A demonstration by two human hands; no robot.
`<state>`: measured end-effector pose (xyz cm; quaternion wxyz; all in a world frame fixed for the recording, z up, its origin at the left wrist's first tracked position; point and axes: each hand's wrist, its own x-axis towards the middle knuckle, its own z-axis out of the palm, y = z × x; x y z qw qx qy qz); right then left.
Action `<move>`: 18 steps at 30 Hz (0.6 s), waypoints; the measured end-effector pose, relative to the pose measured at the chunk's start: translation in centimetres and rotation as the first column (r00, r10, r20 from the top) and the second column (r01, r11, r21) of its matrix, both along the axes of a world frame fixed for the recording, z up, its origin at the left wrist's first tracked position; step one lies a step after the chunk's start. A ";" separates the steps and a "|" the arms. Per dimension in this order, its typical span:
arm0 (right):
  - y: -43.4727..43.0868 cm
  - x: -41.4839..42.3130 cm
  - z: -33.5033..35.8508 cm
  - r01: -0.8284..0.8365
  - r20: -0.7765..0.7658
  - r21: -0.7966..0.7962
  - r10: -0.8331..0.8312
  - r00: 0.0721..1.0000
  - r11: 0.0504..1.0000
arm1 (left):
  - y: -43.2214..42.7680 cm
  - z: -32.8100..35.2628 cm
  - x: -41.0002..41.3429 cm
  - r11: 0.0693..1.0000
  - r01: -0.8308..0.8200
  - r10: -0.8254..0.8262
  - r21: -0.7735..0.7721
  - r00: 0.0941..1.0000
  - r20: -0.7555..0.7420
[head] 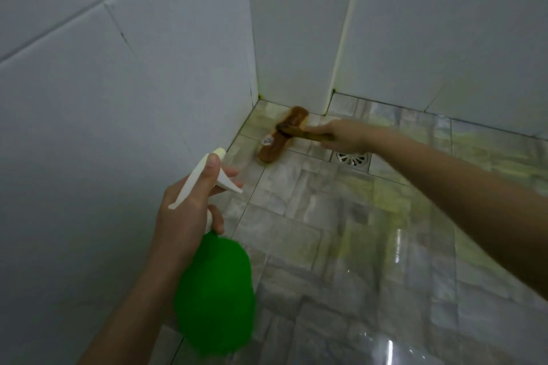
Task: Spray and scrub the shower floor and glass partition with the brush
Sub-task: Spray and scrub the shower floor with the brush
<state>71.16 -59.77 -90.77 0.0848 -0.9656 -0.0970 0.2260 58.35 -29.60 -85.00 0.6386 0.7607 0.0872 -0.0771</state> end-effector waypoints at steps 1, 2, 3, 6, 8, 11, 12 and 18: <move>-1.5 -1.3 1.0 -0.007 -0.068 -0.044 0.004 0.998 0.999 | 0.1 0.1 0.0 1.000 -0.004 0.005 -0.020 1.000 0.006; -2.4 -2.3 2.1 -0.007 -0.120 -0.086 -0.004 0.993 0.996 | 0.1 0.3 0.0 0.999 -0.004 0.004 -0.037 1.000 0.013; -2.6 -2.7 2.9 -0.010 -0.152 -0.128 -0.010 0.988 0.992 | 0.2 0.3 0.1 0.999 0.000 0.000 -0.043 1.000 0.013; 0.5 -1.2 2.8 -0.047 -0.043 -0.164 0.040 0.998 0.985 | -0.3 0.3 0.2 0.999 0.033 -0.033 -0.019 0.999 -0.022; 3.5 1.1 0.8 -0.069 0.033 -0.063 0.071 0.997 0.996 | -0.7 0.0 0.1 0.999 0.053 -0.053 0.000 0.998 -0.042; 4.9 4.3 -1.6 -0.064 0.031 0.048 0.062 0.998 0.997 | -1.2 -0.3 -0.2 0.998 0.056 -0.057 -0.017 0.997 -0.044; 4.2 4.3 -1.5 -0.065 0.030 0.032 0.064 0.998 0.997 | -1.1 -0.4 -0.3 0.998 0.056 -0.058 -0.037 0.997 -0.047; -0.7 -2.6 3.8 -0.037 -0.175 -0.159 0.009 0.984 0.987 | 0.2 0.0 -1.3 0.997 0.069 -0.071 -0.039 0.996 -0.053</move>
